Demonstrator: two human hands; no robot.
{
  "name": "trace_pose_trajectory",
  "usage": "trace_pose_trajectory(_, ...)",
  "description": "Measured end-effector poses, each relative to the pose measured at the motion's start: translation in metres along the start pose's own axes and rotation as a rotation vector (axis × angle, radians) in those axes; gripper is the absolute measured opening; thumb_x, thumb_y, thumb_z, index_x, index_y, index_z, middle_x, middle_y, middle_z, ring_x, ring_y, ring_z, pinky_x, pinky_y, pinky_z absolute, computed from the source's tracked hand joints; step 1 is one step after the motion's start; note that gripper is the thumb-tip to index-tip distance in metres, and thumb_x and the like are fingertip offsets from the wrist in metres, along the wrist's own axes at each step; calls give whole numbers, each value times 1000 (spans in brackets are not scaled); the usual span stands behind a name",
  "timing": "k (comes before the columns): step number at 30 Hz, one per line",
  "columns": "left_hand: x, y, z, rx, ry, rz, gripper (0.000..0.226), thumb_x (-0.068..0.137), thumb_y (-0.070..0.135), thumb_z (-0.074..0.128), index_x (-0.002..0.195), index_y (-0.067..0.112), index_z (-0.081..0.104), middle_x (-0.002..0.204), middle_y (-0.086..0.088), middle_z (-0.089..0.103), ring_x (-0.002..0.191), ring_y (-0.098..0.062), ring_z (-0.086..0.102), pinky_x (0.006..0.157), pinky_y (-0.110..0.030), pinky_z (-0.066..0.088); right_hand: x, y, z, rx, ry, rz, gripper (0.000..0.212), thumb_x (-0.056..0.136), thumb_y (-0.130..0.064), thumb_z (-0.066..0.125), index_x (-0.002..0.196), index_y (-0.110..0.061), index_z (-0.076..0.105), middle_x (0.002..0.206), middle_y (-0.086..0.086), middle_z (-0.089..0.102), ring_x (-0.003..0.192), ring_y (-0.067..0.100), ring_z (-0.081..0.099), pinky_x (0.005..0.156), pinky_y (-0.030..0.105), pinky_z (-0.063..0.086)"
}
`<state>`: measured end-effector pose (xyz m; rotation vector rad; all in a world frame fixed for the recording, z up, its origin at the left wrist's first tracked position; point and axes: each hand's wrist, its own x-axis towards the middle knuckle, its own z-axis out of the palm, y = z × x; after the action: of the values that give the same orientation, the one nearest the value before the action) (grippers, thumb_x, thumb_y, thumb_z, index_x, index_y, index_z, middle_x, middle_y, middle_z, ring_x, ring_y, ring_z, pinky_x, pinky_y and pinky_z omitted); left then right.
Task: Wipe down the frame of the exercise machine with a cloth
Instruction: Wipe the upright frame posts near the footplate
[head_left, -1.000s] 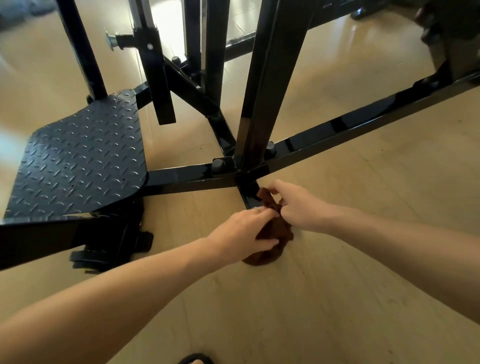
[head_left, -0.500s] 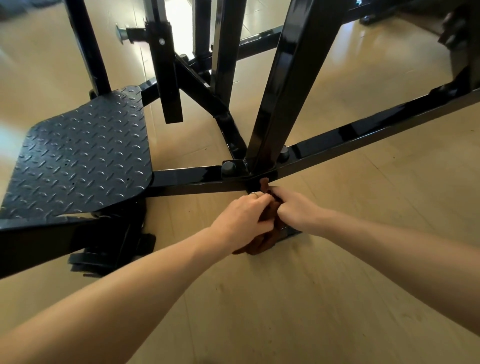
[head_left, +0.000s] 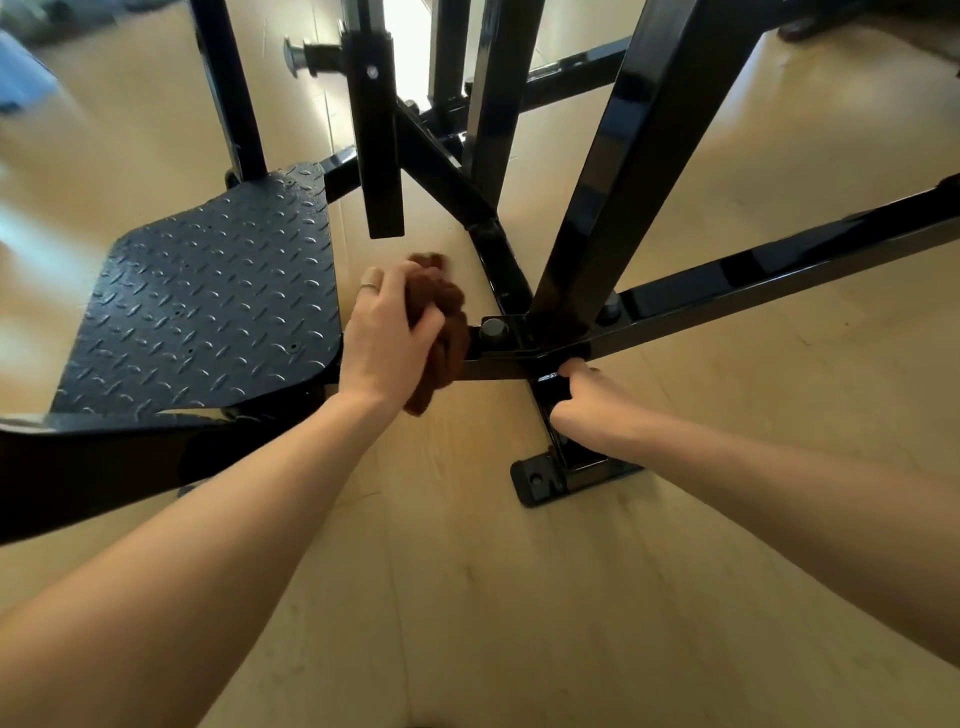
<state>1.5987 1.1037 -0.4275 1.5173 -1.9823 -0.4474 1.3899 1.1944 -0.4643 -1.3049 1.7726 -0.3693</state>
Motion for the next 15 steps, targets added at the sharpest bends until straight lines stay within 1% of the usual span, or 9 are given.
trace_pose_trajectory(1,3,-4,2,40,-1,-100,34,98,27,62,130,16,55,128,-8,52,104,-22,54,90,-33,42,3,-1,1,-1,0,8,59,95,-10,55,150,-14,31,105,5,50,75,17,56,51,24,38)
trace_pose_trajectory(2,4,-6,6,78,-29,-164,35,99,27,61,131,14,55,129,-10,52,104,-23,53,90,-34,42,4,0,1,-3,1,11,58,95,-10,54,148,-14,32,101,4,49,75,17,57,51,24,39)
trace_pose_trajectory(3,3,-7,10,85,-69,-187,35,100,27,60,131,13,56,129,-10,53,104,-22,52,90,-34,43,5,1,0,-5,6,12,58,94,-10,55,147,-14,32,97,3,48,76,18,58,51,25,39)
trace_pose_trajectory(5,-1,0,20,-1,-136,-140,32,100,28,60,129,15,57,122,-5,55,99,-18,54,90,-34,46,6,5,-1,-9,11,12,59,93,-8,56,147,-15,33,94,1,47,76,18,57,52,24,39)
trace_pose_trajectory(7,-5,9,28,-82,-160,-102,30,100,28,60,128,17,58,116,2,53,94,-13,54,86,-31,45,4,7,-3,4,16,13,59,92,-8,56,146,-16,35,91,-1,47,74,15,54,52,22,37)
trace_pose_trajectory(10,-10,12,30,-126,-148,-96,28,101,26,60,127,18,59,117,5,53,97,-11,54,87,-28,44,2,10,-4,17,28,6,56,93,-9,54,145,-18,36,86,-3,46,71,12,51,51,20,34)
trace_pose_trajectory(13,-16,9,21,-161,-139,-1,21,100,23,62,121,23,60,117,8,55,96,-3,55,85,-16,40,4,12,-6,30,19,-2,53,93,-8,54,142,-18,37,85,-5,43,71,11,49,52,20,32)
trace_pose_trajectory(15,-18,20,19,-175,-195,125,20,99,24,62,118,32,59,119,13,55,100,3,54,85,-10,37,5,11,-7,35,14,-17,50,92,-7,54,139,-16,38,90,-3,47,76,12,51,57,22,36)
